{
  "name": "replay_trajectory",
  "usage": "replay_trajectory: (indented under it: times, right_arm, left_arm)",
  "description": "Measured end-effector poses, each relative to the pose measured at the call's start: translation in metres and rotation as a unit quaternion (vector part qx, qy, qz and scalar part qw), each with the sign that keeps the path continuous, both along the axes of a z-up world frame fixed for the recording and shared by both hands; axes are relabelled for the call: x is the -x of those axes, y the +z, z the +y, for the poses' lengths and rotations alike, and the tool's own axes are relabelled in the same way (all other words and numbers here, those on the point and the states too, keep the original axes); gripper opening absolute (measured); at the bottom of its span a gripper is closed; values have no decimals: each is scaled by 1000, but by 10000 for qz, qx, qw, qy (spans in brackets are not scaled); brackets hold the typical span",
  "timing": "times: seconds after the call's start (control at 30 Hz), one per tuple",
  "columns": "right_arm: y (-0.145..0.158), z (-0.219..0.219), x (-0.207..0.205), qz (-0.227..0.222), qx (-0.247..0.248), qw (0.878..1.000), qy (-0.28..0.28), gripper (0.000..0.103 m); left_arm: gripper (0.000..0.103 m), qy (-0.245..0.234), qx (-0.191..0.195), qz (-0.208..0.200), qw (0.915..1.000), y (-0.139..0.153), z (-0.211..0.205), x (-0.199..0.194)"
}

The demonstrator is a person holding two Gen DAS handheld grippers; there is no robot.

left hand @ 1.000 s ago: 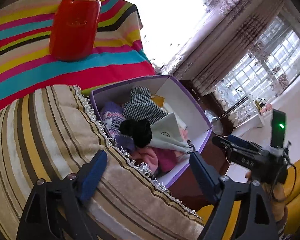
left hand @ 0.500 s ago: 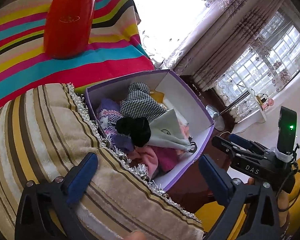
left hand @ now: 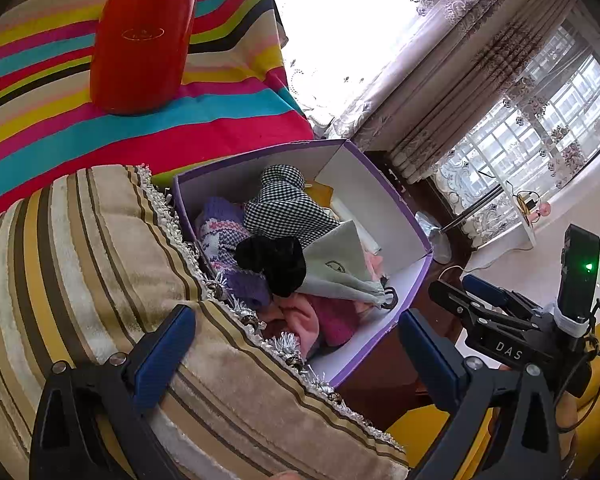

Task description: Organize soft objects

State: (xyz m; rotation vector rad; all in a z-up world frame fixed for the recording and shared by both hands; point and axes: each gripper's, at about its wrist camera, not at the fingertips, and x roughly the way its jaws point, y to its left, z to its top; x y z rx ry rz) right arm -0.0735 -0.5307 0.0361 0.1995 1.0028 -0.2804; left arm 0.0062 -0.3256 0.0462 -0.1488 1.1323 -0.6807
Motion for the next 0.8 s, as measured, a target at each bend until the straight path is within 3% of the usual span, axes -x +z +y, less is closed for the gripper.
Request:
replay_trajectory:
  times: [0.8]
  right_arm:
    - [-4,-1,0,42,-58,10000,2,80]
  left_arm:
    - [102,-39,-95,-38,9999,-2,-4,-1]
